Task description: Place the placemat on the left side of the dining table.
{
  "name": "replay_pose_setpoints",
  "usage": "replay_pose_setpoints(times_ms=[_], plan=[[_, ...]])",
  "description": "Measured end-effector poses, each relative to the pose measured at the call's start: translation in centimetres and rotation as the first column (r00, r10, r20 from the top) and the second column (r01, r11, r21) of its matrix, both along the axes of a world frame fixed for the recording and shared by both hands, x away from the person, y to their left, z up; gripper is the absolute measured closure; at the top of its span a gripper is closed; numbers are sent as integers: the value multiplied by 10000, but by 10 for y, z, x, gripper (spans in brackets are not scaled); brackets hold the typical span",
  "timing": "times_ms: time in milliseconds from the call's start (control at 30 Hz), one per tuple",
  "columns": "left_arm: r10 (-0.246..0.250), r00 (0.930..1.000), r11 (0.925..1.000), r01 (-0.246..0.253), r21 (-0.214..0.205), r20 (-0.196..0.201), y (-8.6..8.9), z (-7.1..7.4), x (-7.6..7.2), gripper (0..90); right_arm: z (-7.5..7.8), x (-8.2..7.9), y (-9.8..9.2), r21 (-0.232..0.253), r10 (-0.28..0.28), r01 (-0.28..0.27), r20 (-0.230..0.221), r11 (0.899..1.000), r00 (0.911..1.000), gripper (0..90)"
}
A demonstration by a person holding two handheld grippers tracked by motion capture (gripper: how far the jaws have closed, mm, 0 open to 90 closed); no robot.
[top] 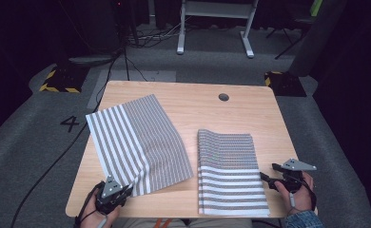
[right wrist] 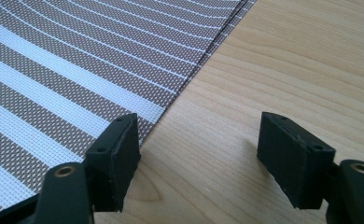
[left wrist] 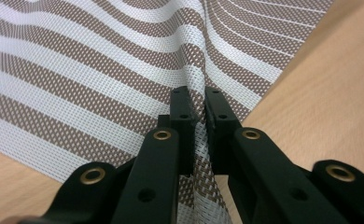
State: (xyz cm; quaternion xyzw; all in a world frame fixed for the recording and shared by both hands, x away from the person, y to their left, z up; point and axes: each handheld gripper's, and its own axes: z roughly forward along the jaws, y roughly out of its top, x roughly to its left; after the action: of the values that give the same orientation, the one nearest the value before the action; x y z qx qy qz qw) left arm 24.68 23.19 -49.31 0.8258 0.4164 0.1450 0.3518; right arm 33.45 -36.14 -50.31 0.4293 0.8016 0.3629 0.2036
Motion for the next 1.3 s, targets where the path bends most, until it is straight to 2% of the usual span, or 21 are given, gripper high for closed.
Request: replay_pose_setpoints(times_ms=[33, 133, 200, 233, 300, 333, 400, 467, 500, 600, 667, 700, 733, 900, 933, 967, 1000, 1167, 1300], plan=[[0, 10000, 10000, 0, 0, 0, 0, 0, 0, 844, 0, 0, 0, 0, 0, 0, 0, 10000, 10000, 299], [-782, 9969, 9963, 783, 359, -42, 19, 4, 4, 844, 0, 0, 0, 7, -6, 6, -10, 10000, 10000, 299], [-879, 9961, 9934, 884, 730, -101, 34, 7, 8, 835, 0, 0, 0, -1, -4, 4, -1, 10000, 10000, 299], [-889, 9959, 9930, 900, 764, -171, 42, 8, 10, 824, 0, 0, 0, 0, -3, 3, 1, 10000, 10000, 299], [-947, 9954, 9884, 957, 1177, -137, 56, 10, 16, 769, 0, 0, 0, -2, -4, 4, 0, 10000, 10000, 299], [-946, 9954, 9862, 958, 1349, -149, 62, 10, 18, 708, 0, 0, 0, 4, -5, 5, -2, 10000, 10000, 299], [-262, 9996, 9899, 251, 1392, 56, 73, 13, 23, 565, 0, 0, 0, -1, -3, 3, 0, 10000, 10000, 299], [637, 9979, 9858, -650, 1548, 133, 82, 16, 26, 521, 0, 0, 0, 0, -3, 3, -1, 10000, 10000, 299], [945, 9954, 9849, -959, 1439, 165, 85, 17, 26, 494, 0, 0, 0, -2, -4, 4, -2, 10000, 10000, 299], [1152, 9929, 9899, -1172, 798, 288, 80, 19, 25, 360, 0, 0, 0, -1, -3, 3, -1, 10000, 10000, 299], [1198, 9924, 9912, -1211, 532, 262, 71, 17, 25, 342, 0, 0, 0, 1, -4, 4, -2, 10000, 10000, 299], [1214, 9923, 9910, -1225, 542, 232, 67, 16, 26, 324, 0, 0, 0, 3, -6, 6, -3, 10000, 10000, 299], [1231, 9922, 9909, -1241, 514, 211, 63, 14, 27, 324, 0, 0, 0, 3, -6, 6, -3, 10000, 10000, 299], [1806, 9829, 9834, -1799, 228, -348, 53, -4, 31, 342, 0, 0, 0, 0, -3, 3, 1, 10000, 10000, 299], [1887, 9819, 9820, -1885, 109, -192, 53, -6, 29, 342, 0, 0, 0, -3, -3, 3, 1, 10000, 10000, 299], [1887, 9819, 9820, -1885, 109, -192, 53, -6, 29, 352, 0, 0, 0, -3, -3, 3, 1, 10000, 10000, 299], [1964, 9805, 9804, -1964, 178, 0, 52, -7, 27, 358, 0, 0, 0, -2, 0, 0, 3, 10000, 10000, 299], [1990, 9799, 9798, -1992, 187, 105, 53, -8, 21, 358, 0, 0, 0, -1, -1, 1, 2, 10000, 10000, 299], [1856, 9826, 9826, -1857, 83, 108, 57, -9, 21, 359, 0, 0, 0, -1, -3, 3, 2, 10000, 10000, 299]])
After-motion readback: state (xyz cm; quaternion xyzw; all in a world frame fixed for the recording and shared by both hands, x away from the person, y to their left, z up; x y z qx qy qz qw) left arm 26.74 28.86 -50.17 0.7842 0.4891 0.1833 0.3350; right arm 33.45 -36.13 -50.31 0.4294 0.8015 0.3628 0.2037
